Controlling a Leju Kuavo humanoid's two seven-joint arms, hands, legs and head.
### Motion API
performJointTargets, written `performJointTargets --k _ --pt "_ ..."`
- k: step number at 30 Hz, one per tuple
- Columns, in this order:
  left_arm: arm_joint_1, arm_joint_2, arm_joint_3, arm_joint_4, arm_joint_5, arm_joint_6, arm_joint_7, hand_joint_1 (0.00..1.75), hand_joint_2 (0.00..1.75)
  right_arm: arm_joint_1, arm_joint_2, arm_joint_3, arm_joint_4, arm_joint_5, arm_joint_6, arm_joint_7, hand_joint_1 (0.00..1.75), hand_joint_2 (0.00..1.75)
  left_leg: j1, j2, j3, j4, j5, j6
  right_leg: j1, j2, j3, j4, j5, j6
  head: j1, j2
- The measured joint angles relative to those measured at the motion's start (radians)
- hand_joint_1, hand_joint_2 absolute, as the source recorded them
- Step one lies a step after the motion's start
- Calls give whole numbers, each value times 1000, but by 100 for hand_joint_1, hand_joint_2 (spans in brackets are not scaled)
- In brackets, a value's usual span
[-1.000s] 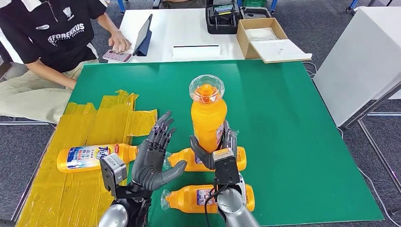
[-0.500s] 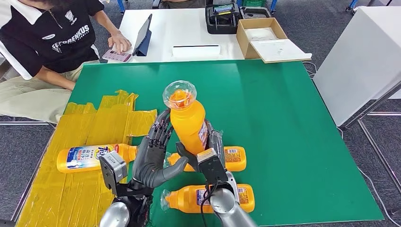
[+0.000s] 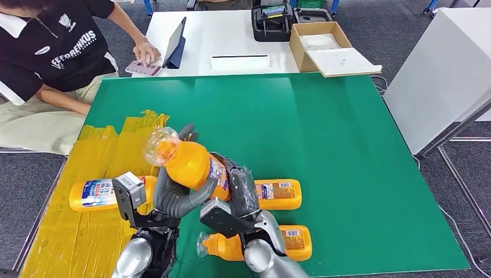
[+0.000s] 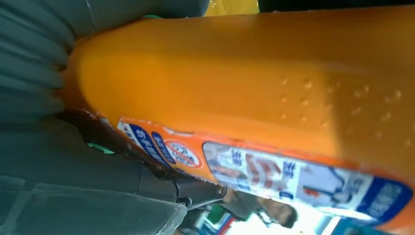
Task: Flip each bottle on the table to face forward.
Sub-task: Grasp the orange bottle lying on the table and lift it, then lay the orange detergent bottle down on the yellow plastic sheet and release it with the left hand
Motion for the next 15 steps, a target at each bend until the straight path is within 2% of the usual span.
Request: performJointTargets --k 13,14,15 --pt "5 24 18 18 54 0 -21 0 175 -33 -28 47 8 80 18 0 175 175 0 0 0 0 0 0 0 0 -1 0 0 0 0 0" --pt "6 24 19 18 58 0 -23 4 175 -34 -28 47 9 81 18 -1 175 175 0 0 0 0 0 0 0 0 -1 0 0 0 0 0" --pt "8 24 20 18 65 1 -27 48 175 -35 -29 48 10 81 18 -2 175 175 0 0 0 0 0 0 0 0 -1 0 0 0 0 0"
